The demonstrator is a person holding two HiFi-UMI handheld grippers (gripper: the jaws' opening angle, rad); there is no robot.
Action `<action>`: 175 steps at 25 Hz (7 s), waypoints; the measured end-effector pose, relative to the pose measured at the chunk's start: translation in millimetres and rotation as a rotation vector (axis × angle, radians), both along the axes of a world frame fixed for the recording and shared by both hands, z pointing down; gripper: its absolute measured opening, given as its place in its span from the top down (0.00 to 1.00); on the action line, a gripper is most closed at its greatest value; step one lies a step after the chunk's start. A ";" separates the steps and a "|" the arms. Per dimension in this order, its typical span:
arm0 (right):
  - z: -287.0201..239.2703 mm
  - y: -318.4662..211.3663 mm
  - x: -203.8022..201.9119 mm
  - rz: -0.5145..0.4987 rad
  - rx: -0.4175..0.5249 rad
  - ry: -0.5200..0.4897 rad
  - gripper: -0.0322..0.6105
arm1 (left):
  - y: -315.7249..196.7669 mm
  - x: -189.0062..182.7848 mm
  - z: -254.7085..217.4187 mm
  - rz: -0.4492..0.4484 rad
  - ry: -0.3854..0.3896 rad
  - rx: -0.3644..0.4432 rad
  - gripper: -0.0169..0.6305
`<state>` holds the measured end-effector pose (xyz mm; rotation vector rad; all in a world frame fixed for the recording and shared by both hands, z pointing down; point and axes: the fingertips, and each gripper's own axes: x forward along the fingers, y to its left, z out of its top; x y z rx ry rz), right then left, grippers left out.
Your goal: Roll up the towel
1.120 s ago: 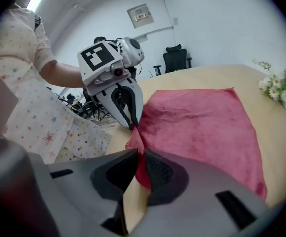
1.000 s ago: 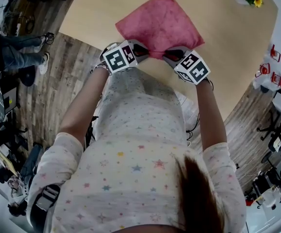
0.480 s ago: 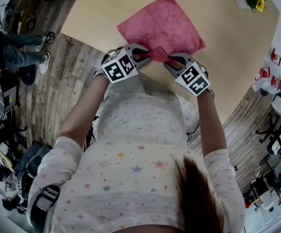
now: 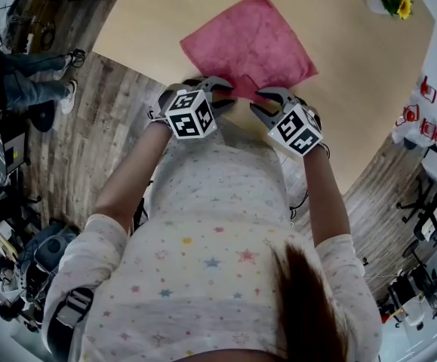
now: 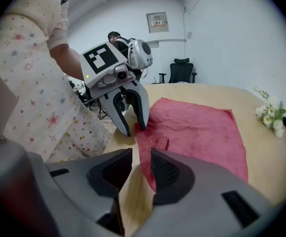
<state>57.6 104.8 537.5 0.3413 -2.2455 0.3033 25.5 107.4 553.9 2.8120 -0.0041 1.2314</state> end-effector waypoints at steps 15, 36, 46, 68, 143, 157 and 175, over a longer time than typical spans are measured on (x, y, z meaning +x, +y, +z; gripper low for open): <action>18.3 22.4 6.6 -0.089 -0.083 0.078 0.92 | 19.0 -4.1 7.8 0.067 -0.055 -0.051 0.93; 21.4 0.0 12.6 0.094 -0.215 0.048 0.91 | -13.6 -14.3 -4.4 -0.198 0.018 -0.150 0.92; 22.5 -2.5 12.9 0.123 -0.258 0.057 0.91 | 2.1 12.8 -21.0 -0.081 0.048 -0.029 0.92; 18.9 13.8 -5.0 -0.068 -0.031 0.114 0.78 | 5.2 5.5 5.2 -0.077 -0.033 -0.092 0.91; -4.2 7.7 6.1 0.020 -0.088 0.083 0.76 | 8.2 -1.9 11.9 -0.039 -0.063 -0.068 0.86; 20.0 18.6 13.4 -0.070 -0.078 0.187 0.88 | 12.1 -3.6 8.1 0.031 -0.097 -0.115 0.90; 16.1 -24.8 30.0 0.107 -0.223 0.108 0.82 | -39.8 -7.5 0.6 -0.154 -0.040 -0.297 0.90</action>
